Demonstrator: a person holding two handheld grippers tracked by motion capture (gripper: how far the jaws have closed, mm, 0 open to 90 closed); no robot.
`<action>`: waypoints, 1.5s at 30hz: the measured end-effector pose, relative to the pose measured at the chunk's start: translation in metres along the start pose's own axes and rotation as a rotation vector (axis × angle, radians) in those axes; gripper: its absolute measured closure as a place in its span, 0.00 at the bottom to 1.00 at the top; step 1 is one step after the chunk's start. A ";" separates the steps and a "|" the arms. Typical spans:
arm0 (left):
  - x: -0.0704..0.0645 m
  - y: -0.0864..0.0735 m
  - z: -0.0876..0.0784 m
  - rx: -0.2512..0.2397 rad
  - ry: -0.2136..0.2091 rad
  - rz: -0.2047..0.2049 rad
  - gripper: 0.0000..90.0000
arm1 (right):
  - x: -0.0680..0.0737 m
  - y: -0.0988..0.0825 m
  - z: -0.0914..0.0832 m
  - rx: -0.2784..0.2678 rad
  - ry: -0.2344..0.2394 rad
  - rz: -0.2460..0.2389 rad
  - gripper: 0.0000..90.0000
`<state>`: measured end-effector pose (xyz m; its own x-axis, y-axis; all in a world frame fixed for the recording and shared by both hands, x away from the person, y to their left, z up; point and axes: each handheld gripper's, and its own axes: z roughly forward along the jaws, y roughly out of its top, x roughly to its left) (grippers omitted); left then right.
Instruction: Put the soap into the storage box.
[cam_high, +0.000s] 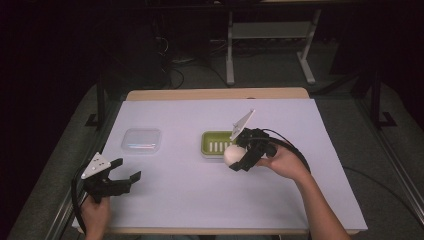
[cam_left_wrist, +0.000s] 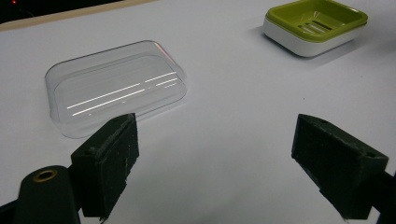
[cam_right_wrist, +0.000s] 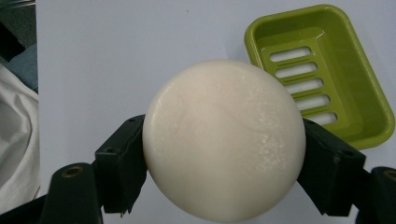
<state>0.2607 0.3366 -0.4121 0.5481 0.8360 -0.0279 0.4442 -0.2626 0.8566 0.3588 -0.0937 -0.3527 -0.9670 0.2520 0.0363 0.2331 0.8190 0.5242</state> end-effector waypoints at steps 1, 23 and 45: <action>0.000 0.000 0.000 0.000 0.000 0.001 0.16 | -0.001 0.001 0.000 -0.001 0.000 -0.003 0.27; 0.000 0.000 0.000 -0.008 -0.005 -0.005 0.16 | -0.017 0.024 -0.002 -0.005 0.004 -0.004 0.26; 0.000 0.000 0.000 -0.011 -0.007 -0.003 0.16 | -0.035 0.030 0.011 0.007 0.000 0.024 0.27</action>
<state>0.2610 0.3364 -0.4120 0.5519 0.8333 -0.0336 0.4375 -0.2550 0.8623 0.4006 -0.0722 -0.3475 -0.9613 0.2712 0.0486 0.2565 0.8163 0.5175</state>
